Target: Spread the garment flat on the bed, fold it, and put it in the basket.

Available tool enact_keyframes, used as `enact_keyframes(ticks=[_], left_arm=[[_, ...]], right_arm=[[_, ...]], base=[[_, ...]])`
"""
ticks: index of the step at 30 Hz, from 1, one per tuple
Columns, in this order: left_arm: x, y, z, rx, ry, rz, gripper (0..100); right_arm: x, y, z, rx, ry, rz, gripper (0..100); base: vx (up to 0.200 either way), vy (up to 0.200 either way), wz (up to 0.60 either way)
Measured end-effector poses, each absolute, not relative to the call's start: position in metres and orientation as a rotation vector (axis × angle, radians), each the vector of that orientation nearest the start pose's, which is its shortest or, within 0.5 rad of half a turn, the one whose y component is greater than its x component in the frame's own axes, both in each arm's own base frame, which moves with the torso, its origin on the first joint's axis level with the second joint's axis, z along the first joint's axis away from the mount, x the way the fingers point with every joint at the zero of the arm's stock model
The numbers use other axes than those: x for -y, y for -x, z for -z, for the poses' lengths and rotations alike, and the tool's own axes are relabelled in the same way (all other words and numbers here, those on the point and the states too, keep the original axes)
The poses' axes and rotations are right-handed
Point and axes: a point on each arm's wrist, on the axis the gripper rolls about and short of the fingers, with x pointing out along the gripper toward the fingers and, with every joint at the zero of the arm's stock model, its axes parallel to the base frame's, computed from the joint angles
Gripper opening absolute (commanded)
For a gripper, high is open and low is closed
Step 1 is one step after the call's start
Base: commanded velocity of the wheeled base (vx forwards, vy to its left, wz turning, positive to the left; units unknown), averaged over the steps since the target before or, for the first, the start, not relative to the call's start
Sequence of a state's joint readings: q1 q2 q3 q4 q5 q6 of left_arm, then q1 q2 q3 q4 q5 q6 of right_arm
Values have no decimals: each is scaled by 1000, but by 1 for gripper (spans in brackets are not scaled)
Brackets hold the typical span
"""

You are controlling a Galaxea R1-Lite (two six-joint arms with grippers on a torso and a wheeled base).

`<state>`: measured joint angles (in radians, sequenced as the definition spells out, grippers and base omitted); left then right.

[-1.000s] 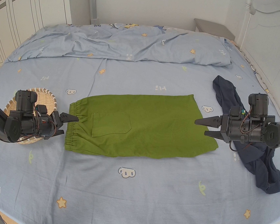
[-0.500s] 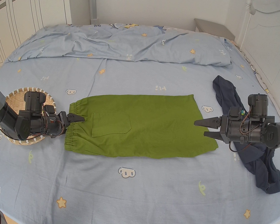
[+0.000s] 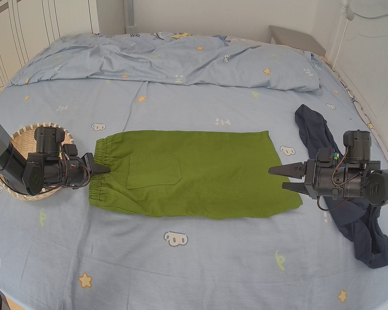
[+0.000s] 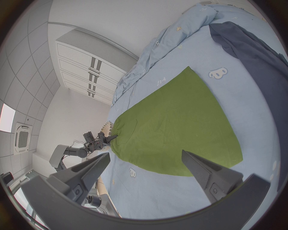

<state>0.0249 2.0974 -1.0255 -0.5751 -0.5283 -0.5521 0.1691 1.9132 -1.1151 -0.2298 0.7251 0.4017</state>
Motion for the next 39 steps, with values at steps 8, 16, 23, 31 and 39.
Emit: enact_keyframes(ticks=[8, 16, 23, 31, 39], left_arm=[[1, -387, -94, -611, 667, 348, 0], [2, -379, -108, -583, 660, 358, 0], [0, -374, -121, -555, 656, 362, 0], [0, -372, -124, -549, 655, 364, 0], [0, -372, -125, -548, 656, 363, 0]], right_arm=[[-77, -350, -157, -736, -524, -752, 100], [-74, -352, -159, -716, -525, -750, 100], [-70, -355, -158, -704, -523, -735, 100], [-54, -376, -160, -650, -519, -698, 100], [-39, -415, -166, -620, -461, -674, 100]], base=[[0, 0, 0], [0, 0, 0], [0, 0, 0], [0, 0, 0], [0, 0, 0]])
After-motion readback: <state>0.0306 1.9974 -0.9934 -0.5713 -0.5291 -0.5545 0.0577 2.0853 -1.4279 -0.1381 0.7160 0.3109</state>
